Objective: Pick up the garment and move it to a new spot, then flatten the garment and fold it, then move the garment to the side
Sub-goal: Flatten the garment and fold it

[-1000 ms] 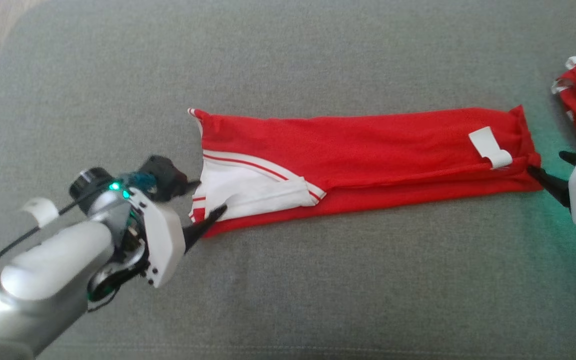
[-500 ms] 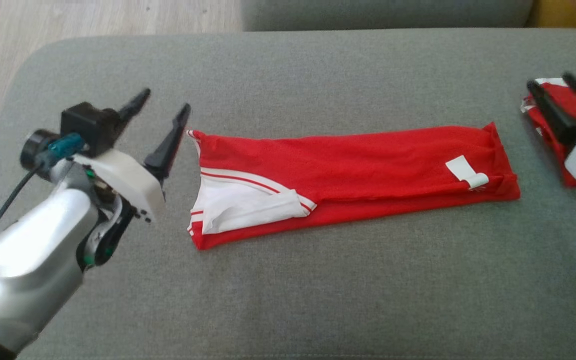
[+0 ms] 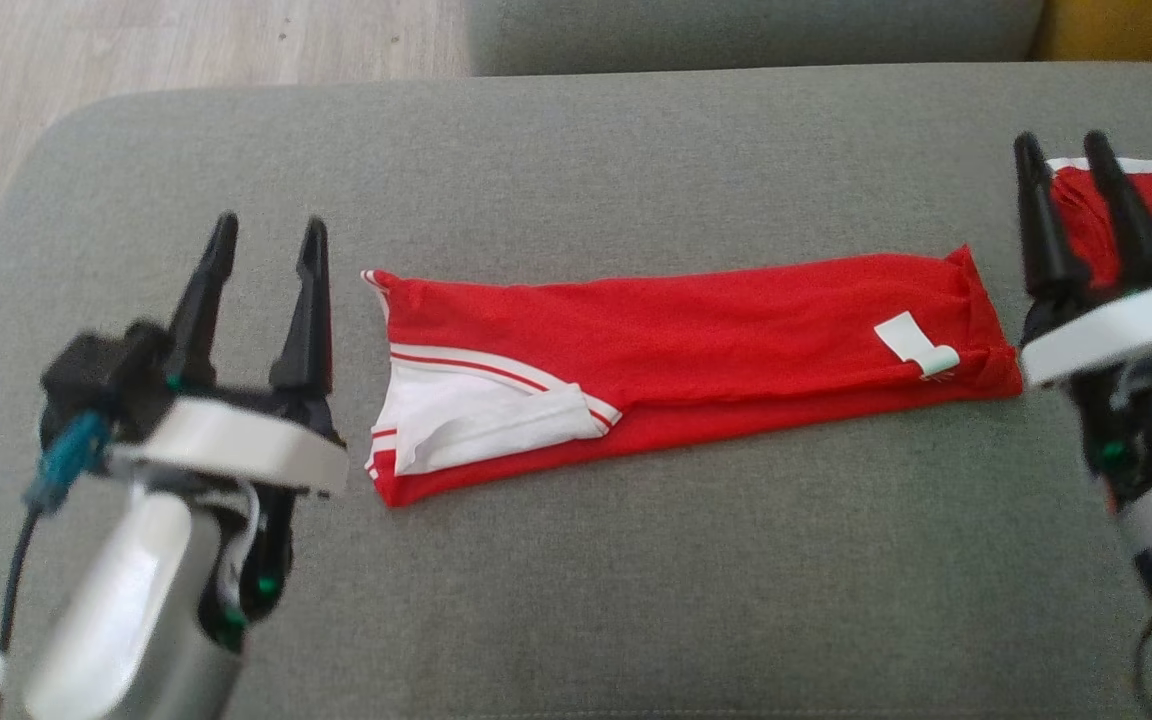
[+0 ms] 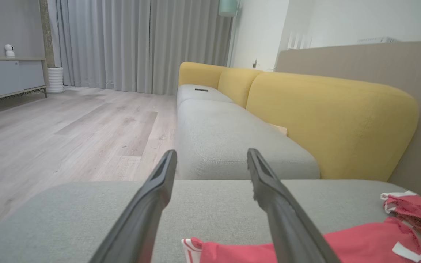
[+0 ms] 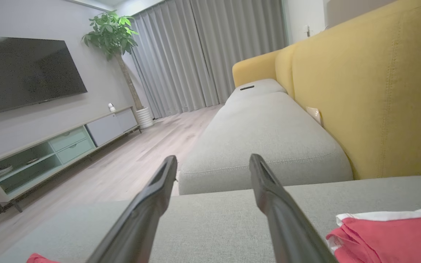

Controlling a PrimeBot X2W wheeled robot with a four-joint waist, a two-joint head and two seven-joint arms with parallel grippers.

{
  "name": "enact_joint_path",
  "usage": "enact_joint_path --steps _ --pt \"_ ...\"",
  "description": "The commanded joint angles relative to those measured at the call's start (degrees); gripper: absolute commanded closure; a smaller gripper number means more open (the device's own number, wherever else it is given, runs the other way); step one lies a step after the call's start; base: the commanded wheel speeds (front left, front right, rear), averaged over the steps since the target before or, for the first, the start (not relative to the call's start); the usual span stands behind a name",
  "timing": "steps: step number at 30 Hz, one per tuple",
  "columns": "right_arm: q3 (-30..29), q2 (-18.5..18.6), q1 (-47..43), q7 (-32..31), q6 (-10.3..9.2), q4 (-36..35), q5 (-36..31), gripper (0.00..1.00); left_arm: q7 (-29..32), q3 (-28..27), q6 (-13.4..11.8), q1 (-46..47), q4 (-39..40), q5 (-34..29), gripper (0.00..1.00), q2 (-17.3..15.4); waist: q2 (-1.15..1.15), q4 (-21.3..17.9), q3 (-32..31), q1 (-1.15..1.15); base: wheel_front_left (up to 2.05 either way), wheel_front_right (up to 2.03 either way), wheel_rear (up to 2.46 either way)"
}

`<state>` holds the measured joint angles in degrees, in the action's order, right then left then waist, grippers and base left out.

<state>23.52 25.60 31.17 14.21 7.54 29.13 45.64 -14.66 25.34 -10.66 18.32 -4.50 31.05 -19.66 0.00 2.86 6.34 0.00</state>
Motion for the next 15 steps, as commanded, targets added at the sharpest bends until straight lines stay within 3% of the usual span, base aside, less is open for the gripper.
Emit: enact_joint_path --steps 1,8,15 --pt "-1.98 -1.57 -2.43 0.76 -0.05 -2.07 -3.01 0.00 -0.33 -5.18 1.24 0.82 2.63 -1.58 0.00 0.46 0.00 -0.09 -0.02 0.00 0.00 0.00 0.00" --pt "-10.92 -11.89 -11.18 0.78 -0.05 -3.69 -17.67 0.00 -0.33 -15.60 9.01 -7.73 2.43 -10.67 0.00 10.14 0.00 -0.04 0.07 0.00 0.00 0.00 0.00" --pt "-16.08 -15.29 -11.21 0.62 -0.05 -1.44 -25.29 0.00 -0.33 -20.42 14.95 -7.75 0.43 -15.99 0.00 14.28 0.00 0.75 1.41 0.00 0.00 0.00 0.00"
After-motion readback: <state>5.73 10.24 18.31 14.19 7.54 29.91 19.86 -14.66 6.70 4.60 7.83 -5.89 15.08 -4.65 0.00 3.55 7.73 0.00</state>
